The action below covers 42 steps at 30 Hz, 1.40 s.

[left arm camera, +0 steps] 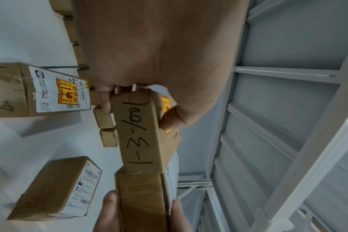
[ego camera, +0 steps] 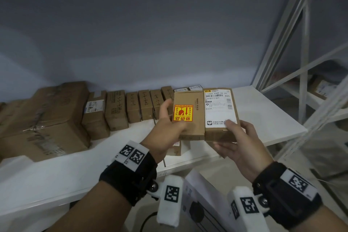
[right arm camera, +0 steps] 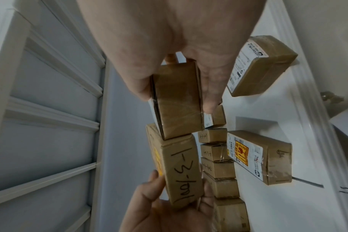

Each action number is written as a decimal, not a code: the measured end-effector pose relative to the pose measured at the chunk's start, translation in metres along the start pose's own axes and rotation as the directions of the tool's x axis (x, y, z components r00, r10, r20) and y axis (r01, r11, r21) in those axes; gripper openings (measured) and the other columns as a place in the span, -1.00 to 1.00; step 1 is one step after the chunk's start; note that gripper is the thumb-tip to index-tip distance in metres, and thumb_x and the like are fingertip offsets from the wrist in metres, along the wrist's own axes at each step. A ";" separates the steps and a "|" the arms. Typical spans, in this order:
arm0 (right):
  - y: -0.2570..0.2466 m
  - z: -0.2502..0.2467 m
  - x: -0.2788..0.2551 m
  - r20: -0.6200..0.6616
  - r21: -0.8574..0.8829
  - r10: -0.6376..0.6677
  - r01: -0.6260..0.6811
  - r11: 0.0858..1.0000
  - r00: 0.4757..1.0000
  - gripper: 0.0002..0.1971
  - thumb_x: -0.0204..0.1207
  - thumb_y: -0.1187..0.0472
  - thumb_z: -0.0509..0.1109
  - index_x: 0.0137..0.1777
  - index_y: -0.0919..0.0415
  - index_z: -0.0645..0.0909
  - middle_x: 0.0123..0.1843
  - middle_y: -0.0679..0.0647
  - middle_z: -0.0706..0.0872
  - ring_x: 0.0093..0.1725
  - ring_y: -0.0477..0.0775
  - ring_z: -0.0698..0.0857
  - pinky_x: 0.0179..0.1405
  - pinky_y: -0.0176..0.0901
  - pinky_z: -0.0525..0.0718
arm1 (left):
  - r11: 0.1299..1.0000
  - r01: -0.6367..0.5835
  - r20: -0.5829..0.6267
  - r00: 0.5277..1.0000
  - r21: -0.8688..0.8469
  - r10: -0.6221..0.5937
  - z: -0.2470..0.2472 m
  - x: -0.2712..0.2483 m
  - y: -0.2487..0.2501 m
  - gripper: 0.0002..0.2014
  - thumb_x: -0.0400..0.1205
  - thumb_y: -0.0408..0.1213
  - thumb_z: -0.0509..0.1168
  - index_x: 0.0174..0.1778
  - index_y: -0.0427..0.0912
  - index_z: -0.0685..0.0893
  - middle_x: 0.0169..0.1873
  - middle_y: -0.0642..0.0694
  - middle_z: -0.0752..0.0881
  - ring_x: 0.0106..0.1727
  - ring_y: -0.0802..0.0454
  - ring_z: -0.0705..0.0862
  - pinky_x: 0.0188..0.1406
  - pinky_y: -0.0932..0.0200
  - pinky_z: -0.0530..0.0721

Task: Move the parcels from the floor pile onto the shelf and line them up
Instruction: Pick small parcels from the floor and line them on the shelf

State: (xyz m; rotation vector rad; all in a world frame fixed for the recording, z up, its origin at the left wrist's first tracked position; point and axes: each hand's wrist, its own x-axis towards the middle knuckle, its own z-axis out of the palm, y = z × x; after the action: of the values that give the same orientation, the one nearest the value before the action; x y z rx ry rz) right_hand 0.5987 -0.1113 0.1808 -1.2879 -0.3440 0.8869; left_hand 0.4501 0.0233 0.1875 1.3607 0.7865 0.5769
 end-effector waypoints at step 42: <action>-0.064 -0.043 0.059 -0.344 0.114 -0.069 0.115 0.987 0.937 -0.14 0.42 0.45 0.53 0.51 -0.04 0.07 0.25 0.26 0.57 0.16 0.28 0.74 0.06 0.23 0.79 | 0.987 0.126 -0.153 0.978 -0.096 -0.140 0.008 0.022 0.016 -0.60 0.63 -0.16 0.33 0.38 0.01 0.44 0.21 -0.09 0.54 0.18 -0.12 0.65 0.18 -0.08 0.71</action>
State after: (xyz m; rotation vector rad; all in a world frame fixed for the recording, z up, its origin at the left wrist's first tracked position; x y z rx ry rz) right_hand 0.6895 -0.0980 0.2136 -1.2634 -0.0706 0.5836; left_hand 0.4712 0.0370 0.2000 1.1837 0.9638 0.6118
